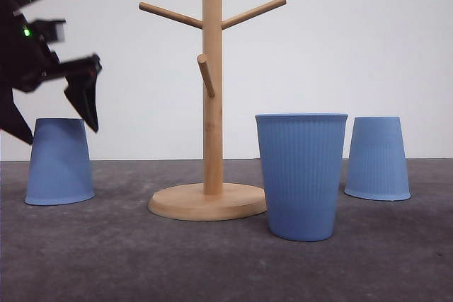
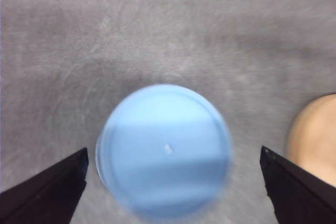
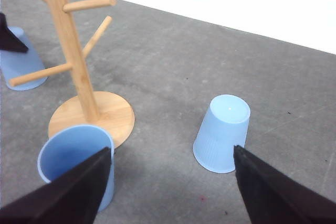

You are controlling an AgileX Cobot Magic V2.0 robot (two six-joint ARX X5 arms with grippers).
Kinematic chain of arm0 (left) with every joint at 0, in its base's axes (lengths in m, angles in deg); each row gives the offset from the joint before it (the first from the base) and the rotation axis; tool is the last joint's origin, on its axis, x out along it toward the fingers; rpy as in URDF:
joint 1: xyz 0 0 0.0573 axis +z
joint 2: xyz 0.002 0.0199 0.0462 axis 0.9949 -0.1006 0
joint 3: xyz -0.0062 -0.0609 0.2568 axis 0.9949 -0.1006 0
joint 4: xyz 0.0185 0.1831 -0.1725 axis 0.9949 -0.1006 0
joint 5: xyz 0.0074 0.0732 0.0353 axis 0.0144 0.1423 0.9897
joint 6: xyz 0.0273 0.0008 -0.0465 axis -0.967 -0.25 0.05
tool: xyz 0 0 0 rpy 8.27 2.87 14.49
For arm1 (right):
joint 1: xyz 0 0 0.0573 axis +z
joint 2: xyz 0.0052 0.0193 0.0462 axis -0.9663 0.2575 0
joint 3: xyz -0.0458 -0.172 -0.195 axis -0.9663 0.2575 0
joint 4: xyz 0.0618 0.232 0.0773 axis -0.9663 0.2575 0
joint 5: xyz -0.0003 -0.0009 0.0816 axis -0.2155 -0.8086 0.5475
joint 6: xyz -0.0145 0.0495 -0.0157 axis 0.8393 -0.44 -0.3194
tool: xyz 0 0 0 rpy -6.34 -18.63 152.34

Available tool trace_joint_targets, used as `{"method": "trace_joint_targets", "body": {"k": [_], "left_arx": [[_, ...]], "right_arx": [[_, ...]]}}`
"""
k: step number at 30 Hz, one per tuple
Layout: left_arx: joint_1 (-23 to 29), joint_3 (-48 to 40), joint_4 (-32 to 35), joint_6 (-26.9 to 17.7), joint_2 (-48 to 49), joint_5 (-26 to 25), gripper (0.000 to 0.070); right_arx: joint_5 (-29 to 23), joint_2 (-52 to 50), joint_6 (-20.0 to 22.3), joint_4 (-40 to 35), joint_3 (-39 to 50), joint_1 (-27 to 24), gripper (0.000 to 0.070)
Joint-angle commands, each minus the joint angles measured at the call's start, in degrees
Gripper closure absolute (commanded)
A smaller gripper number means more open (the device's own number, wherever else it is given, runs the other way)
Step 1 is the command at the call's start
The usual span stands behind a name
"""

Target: Place three cups

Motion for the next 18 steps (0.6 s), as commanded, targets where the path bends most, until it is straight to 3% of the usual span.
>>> {"method": "trace_joint_targets", "body": {"k": [1,7,12,18], "left_arx": [[-0.07,1.36,1.79,-1.61,-1.8,0.2,0.0062],[-0.09,1.36,3.55,-1.62,-3.49,0.84,0.0078],[-0.07,1.36,3.92,-1.62,-3.49,1.16,0.0318],[-0.07,1.36,2.07,-1.59,-3.09,0.95,0.0327]], "right_arx": [[-0.2,0.17,-1.35,-1.05,-0.74,0.28,0.0227],[-0.2,0.17,-1.65,-1.03,-0.74,0.28,0.0227],[-0.2,0.17,-1.67,-1.05,-0.74,0.28,0.0227],[-0.17,0.17,-1.67,-1.03,-0.74,0.28,0.0227]]}}
